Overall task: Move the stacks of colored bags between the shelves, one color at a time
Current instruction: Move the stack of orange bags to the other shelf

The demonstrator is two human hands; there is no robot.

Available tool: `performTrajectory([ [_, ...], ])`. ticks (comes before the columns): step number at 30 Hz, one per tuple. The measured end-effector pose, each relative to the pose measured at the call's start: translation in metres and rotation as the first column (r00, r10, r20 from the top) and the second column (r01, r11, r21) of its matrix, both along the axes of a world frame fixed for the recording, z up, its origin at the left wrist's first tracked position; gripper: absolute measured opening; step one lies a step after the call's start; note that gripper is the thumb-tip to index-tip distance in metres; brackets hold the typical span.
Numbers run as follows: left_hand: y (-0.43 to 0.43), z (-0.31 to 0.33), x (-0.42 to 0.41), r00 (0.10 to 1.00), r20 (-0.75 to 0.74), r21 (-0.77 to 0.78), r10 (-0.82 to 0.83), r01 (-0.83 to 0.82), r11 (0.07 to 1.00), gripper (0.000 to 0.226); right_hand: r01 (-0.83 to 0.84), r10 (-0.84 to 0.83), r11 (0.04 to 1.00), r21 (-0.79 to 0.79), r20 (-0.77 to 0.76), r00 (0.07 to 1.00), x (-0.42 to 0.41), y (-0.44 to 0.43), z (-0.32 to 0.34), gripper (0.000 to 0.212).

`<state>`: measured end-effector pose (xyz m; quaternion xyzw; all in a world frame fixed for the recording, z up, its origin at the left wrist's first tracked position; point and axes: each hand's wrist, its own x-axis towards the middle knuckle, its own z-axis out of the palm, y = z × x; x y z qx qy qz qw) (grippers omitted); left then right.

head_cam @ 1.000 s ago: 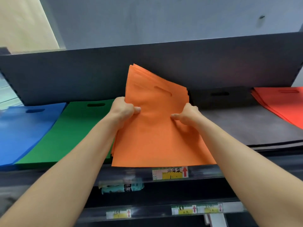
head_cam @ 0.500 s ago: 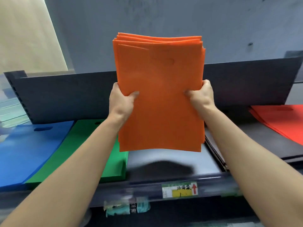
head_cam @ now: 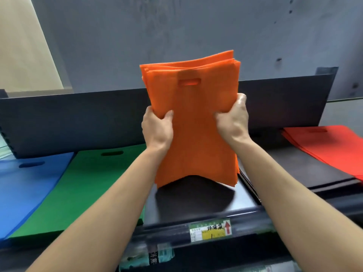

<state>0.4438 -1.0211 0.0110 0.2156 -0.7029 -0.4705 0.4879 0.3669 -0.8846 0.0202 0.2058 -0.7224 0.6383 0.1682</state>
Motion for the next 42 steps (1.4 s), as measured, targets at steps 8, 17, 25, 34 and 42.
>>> performTrajectory([
  [8, -0.012, -0.013, 0.009, 0.998, -0.054, 0.016, -0.045, 0.046, 0.999, 0.024, -0.004, 0.0, 0.999, 0.04, 0.092, 0.996, -0.007, 0.006, -0.018, 0.056],
  [17, -0.007, -0.002, 0.01, 0.99, -0.136, -0.04, -0.03, 0.025, 0.999, 0.024, 0.072, -0.072, 0.997, -0.037, -0.003, 0.997, -0.005, 0.002, -0.016, 0.05],
  [25, -0.016, -0.018, 0.012, 1.0, -0.005, 0.045, -0.018, 0.018, 0.999, 0.046, 0.057, -0.059, 0.998, 0.03, 0.097, 0.994, -0.01, 0.001, -0.016, 0.081],
  [34, -0.018, -0.011, 0.008, 0.998, -0.053, -0.016, -0.02, 0.019, 1.0, 0.046, 0.061, -0.06, 0.998, -0.03, 0.045, 0.997, -0.007, -0.009, -0.018, 0.058],
  [42, -0.023, -0.014, 0.009, 0.996, -0.083, -0.037, 0.026, -0.029, 0.999, 0.017, 0.071, -0.07, 0.996, -0.06, 0.023, 0.997, -0.004, -0.012, -0.015, 0.038],
])
